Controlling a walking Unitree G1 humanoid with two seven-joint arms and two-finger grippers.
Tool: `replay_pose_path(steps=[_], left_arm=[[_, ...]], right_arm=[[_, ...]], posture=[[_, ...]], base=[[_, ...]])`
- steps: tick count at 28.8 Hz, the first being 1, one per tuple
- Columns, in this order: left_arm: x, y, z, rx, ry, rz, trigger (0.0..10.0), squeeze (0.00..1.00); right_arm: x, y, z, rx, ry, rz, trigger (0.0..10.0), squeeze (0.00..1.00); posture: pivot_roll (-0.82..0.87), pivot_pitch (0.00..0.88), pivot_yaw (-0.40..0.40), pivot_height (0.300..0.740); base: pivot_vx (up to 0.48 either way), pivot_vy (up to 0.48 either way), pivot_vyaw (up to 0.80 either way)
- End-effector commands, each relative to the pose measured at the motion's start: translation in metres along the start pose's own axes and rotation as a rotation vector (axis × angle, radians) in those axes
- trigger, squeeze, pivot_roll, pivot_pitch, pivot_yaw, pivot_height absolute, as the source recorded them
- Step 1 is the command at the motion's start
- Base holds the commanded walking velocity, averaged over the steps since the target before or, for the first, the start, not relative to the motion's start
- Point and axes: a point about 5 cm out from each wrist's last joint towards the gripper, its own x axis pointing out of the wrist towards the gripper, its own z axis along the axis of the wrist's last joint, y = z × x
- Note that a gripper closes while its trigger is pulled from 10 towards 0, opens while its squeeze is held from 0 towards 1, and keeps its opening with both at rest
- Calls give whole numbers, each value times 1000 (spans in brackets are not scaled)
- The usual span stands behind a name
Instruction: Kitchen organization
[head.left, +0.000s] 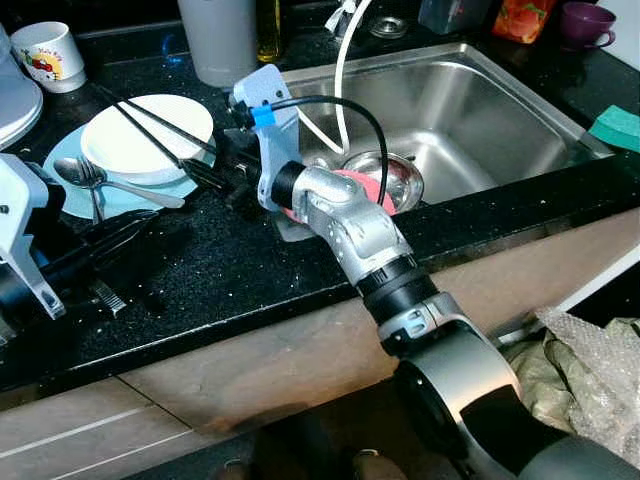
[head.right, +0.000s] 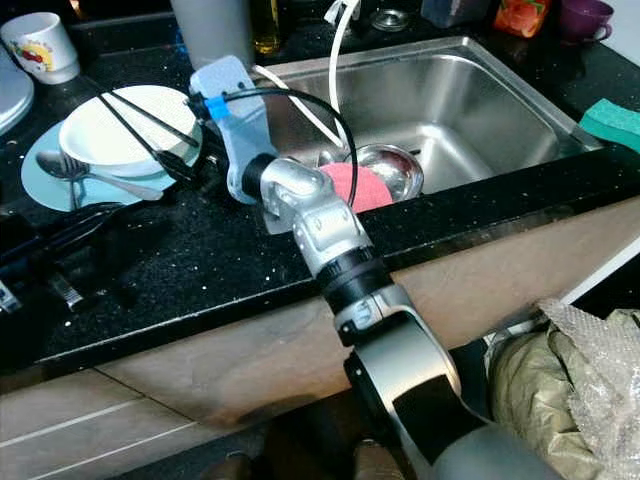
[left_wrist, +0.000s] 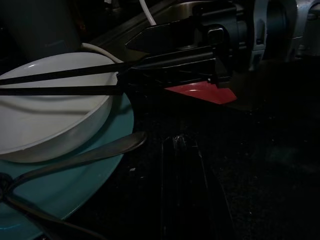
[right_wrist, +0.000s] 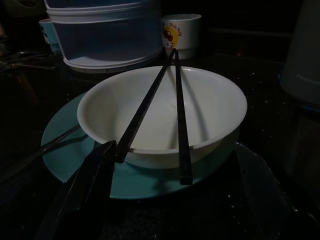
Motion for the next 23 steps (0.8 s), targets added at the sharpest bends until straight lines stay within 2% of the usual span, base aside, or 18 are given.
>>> replay_pose_path(steps=[1, 9, 10, 11, 13, 14, 15, 17, 18, 23], left_arm=[[1, -3, 2, 4, 6, -27, 10000, 0], [1, -4, 1, 4, 7, -28, 10000, 0], [1, -4, 1, 3, 7, -28, 10000, 0], [1, -4, 1, 3, 7, -28, 10000, 0], [1, -4, 1, 3, 7, -28, 10000, 0], [1, -4, 1, 3, 8, -27, 10000, 0], [2, -4, 1, 3, 8, -27, 10000, 0], [2, -4, 1, 3, 8, -27, 10000, 0], [2, -4, 1, 4, 8, -28, 10000, 0], [2, -4, 1, 5, 9, -30, 10000, 0]], right_arm=[[3, 3, 1, -7, -6, 9, 10000, 0], [9, 6, -1, -2, 1, 20, 10000, 0], [9, 6, -2, -2, 2, 22, 8863, 0], [10, 6, -2, -2, 3, 24, 5882, 0], [10, 6, -2, -2, 4, 25, 5882, 0], [10, 6, -3, -2, 4, 25, 4431, 0], [11, 6, -3, -2, 5, 24, 3647, 0], [11, 6, -3, -2, 5, 24, 3647, 0], [11, 6, -3, -2, 5, 24, 2627, 0], [11, 5, -4, -4, 7, 24, 1882, 0]], posture=[[54, 170, -3, 740], [54, 171, -5, 740], [54, 172, -5, 740], [54, 172, -5, 740], [54, 172, -5, 740], [53, 171, -4, 740], [53, 171, -4, 740], [53, 171, -4, 740], [52, 171, -3, 740], [52, 169, -3, 740]], base=[[0, 0, 0], [0, 0, 0], [0, 0, 0], [0, 0, 0], [0, 0, 0], [0, 0, 0], [0, 0, 0], [0, 0, 0], [0, 0, 0], [0, 0, 0]])
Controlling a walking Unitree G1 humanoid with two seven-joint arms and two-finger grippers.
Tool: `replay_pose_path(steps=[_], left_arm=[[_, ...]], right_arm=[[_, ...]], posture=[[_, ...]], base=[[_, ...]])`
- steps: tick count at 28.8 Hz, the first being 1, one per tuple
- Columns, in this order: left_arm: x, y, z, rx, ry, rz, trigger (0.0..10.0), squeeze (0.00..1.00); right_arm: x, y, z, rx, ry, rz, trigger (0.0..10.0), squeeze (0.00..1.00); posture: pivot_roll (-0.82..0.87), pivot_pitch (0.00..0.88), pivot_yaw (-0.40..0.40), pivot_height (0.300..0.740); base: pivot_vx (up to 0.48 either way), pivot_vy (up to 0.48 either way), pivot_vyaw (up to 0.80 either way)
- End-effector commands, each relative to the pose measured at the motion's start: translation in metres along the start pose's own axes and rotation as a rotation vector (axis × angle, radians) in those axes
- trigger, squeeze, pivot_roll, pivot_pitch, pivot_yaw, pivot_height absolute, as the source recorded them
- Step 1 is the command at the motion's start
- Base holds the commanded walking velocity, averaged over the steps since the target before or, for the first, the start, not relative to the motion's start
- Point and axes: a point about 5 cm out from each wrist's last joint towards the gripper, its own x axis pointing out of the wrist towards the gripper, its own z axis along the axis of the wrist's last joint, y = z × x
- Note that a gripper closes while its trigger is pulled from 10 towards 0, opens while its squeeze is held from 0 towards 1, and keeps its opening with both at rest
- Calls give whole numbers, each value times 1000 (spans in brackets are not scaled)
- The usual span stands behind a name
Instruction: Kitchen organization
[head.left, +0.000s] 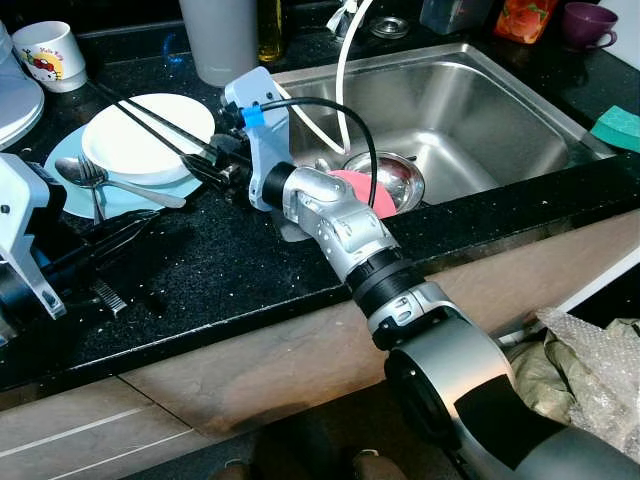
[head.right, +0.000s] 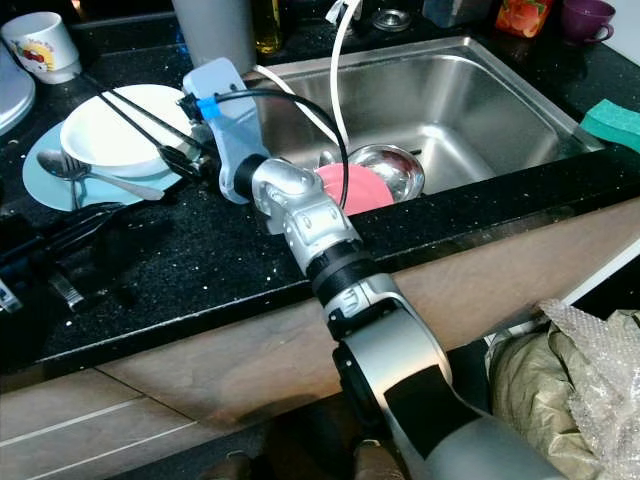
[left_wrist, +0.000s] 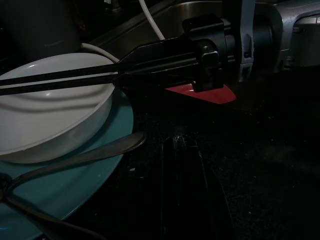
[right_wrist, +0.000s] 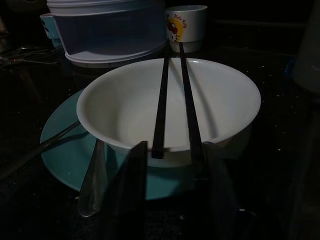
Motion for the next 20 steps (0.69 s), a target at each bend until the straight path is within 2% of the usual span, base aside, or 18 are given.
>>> replay_pose_path(steps=[1, 11, 16, 20], left_arm=[[2, -4, 1, 4, 10, -28, 10000, 0], [1, -3, 1, 6, 11, -29, 10000, 0], [1, -3, 2, 8, 10, -30, 10000, 0], [1, -1, 4, 11, 5, -29, 10000, 0]], right_arm=[[3, 2, 4, -15, -10, 13, 1882, 0], [4, 2, 4, -16, -10, 15, 1882, 0], [4, 1, 8, -13, -21, 18, 1529, 0], [3, 0, 15, 7, -51, 19, 745, 0]], posture=[[52, 169, -3, 740], [54, 168, -5, 740], [54, 168, -5, 740], [56, 158, -2, 740]], base=[[0, 0, 0], [0, 0, 0], [0, 0, 0], [0, 0, 0]])
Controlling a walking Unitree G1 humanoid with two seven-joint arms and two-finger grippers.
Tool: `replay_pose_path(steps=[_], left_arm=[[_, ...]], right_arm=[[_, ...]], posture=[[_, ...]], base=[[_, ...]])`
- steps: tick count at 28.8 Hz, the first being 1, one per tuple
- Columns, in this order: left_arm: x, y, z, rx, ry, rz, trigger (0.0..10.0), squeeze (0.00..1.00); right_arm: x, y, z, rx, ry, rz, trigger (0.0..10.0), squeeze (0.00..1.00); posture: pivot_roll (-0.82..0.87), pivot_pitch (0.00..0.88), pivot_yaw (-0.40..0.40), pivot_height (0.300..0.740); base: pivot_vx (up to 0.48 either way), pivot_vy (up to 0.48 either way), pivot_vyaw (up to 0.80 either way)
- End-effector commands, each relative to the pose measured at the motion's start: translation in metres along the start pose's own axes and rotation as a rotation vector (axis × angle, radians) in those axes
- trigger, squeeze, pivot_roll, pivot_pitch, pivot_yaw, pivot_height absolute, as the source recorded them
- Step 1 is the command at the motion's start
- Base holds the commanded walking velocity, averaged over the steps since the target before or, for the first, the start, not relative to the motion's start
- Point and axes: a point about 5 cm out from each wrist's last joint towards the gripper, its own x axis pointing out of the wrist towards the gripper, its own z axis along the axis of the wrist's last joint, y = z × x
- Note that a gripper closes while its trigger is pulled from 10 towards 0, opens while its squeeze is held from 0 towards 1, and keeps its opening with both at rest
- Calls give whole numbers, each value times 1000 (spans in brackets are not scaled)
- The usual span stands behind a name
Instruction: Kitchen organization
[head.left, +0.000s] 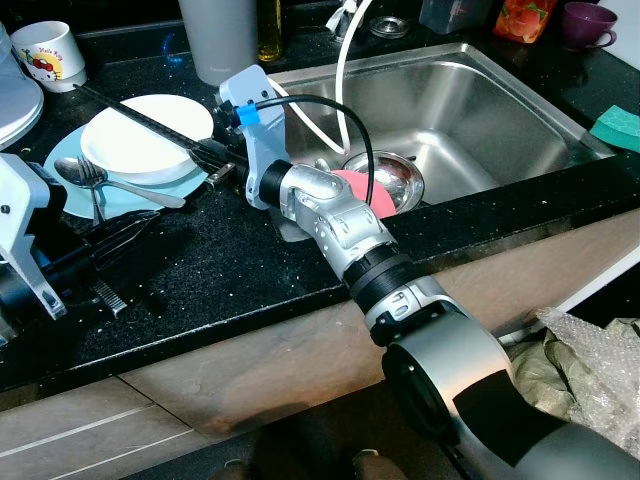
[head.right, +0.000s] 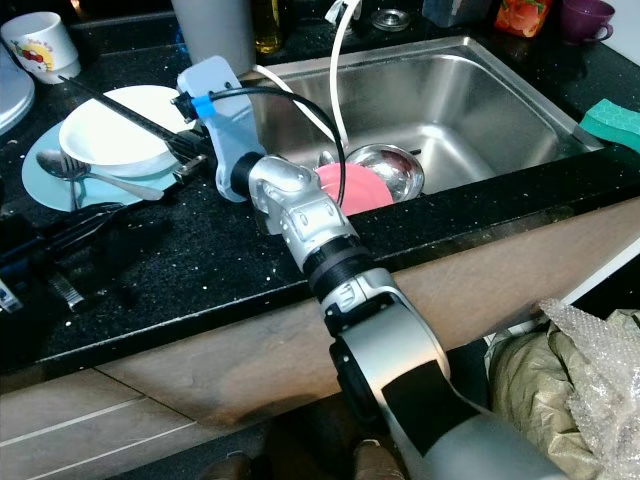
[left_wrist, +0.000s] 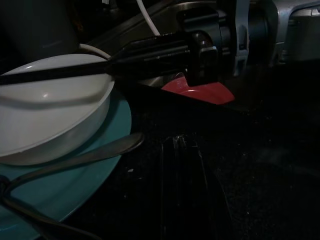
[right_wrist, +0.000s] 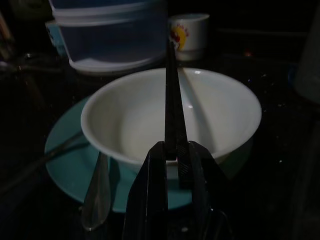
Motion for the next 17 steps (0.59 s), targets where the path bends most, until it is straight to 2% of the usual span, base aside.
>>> replay_pose_path(steps=[1, 7, 9, 10, 13, 14, 17], left_arm=[[0, 0, 5, 11, 1, -18, 10000, 0], [5, 8, 22, 9, -82, -6, 10000, 0], [20, 9, 44, 12, -185, -49, 10000, 0], [20, 9, 44, 12, -185, -49, 10000, 0], [39, 5, 59, 15, -255, -116, 10000, 0], [39, 5, 59, 15, -255, -116, 10000, 0], [54, 3, 64, 10, -266, -139, 10000, 0]], right_arm=[[2, 1, 12, 17, -45, 13, 588, 0], [-7, -15, 38, 57, -138, -27, 471, 0], [-25, -36, 50, 61, -190, -96, 353, 0], [-25, -36, 50, 61, -190, -96, 353, 0], [-44, -55, 51, 47, -202, -167, 706, 0], [-44, -55, 51, 47, -202, -167, 706, 0], [-60, -67, 49, 44, -201, -227, 706, 0]], posture=[[56, 158, -2, 740], [61, 152, -6, 740], [62, 145, -10, 740], [62, 145, -10, 740], [54, 142, 4, 740], [54, 142, 4, 740], [52, 142, 13, 740]], base=[[0, 0, 0], [0, 0, 0], [0, 0, 0], [0, 0, 0], [0, 0, 0], [0, 0, 0], [0, 0, 0]])
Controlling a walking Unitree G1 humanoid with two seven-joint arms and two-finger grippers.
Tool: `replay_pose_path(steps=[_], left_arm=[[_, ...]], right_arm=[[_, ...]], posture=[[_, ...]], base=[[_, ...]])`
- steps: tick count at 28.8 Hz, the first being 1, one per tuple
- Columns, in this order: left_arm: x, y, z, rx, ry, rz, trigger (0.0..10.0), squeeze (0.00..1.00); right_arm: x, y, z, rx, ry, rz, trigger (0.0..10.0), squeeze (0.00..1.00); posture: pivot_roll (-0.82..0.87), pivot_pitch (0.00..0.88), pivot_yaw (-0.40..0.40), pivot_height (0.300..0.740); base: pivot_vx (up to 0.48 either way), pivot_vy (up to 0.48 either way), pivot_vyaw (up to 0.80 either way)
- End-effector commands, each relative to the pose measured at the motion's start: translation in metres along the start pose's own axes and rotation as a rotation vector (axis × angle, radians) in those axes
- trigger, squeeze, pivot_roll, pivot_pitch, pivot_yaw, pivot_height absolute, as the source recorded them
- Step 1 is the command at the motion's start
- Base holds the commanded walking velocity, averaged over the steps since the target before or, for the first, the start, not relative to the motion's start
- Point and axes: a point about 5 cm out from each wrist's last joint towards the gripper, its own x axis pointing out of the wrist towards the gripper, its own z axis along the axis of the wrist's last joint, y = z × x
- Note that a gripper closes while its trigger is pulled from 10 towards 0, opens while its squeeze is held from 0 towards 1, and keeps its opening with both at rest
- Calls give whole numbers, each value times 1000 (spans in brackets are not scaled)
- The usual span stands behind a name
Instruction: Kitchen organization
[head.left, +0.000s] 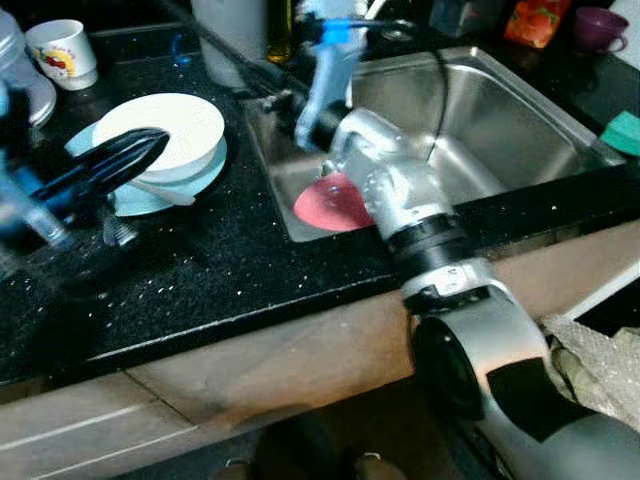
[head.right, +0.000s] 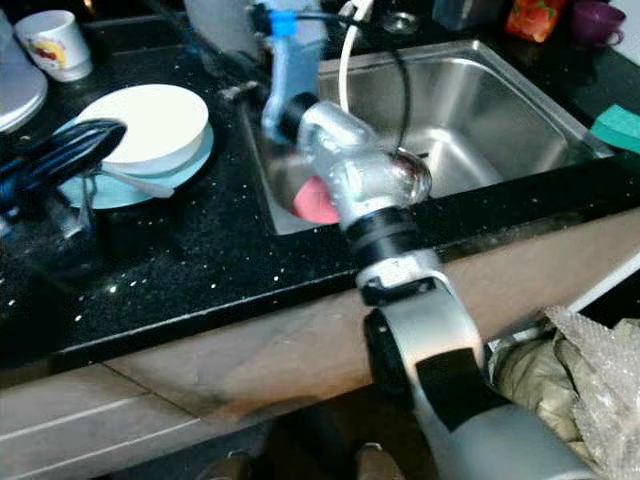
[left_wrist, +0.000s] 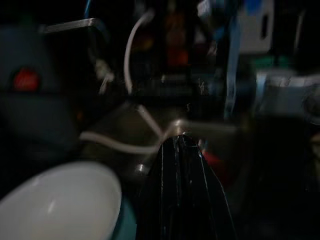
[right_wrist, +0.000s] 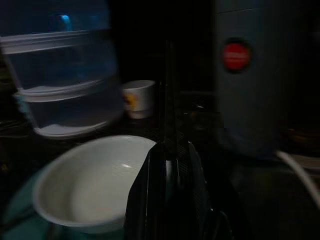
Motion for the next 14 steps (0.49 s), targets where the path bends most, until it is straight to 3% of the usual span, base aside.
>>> replay_pose_path(steps=[1, 4, 5, 6, 8, 14], left_arm=[[9, -4, -10, -28, 46, -15, 10000, 0], [17, -7, -14, -24, 69, -16, 10000, 0], [27, -13, -20, -29, 93, -20, 10000, 0], [27, -13, -20, -29, 93, -20, 10000, 0], [36, -23, -25, -57, 92, -40, 10000, 0], [44, -33, -40, -68, 151, -31, 10000, 0]], right_arm=[[-10, -10, 1, 8, -2, -44, 784, 0], [-19, -18, -1, 5, 5, -76, 784, 0], [-34, -29, -6, 0, 22, -121, 784, 0], [-34, -29, -6, 0, 22, -121, 784, 0], [-51, -40, -14, -7, 55, -171, 824, 0], [-81, -56, -23, -38, 119, -259, 941, 0]], posture=[[54, 144, 16, 740], [54, 144, 16, 740], [56, 151, 22, 740], [56, 151, 22, 740], [54, 155, 23, 740], [51, 162, 25, 740]], base=[[0, 0, 0], [0, 0, 0], [0, 0, 0], [0, 0, 0], [0, 0, 0], [0, 0, 0]])
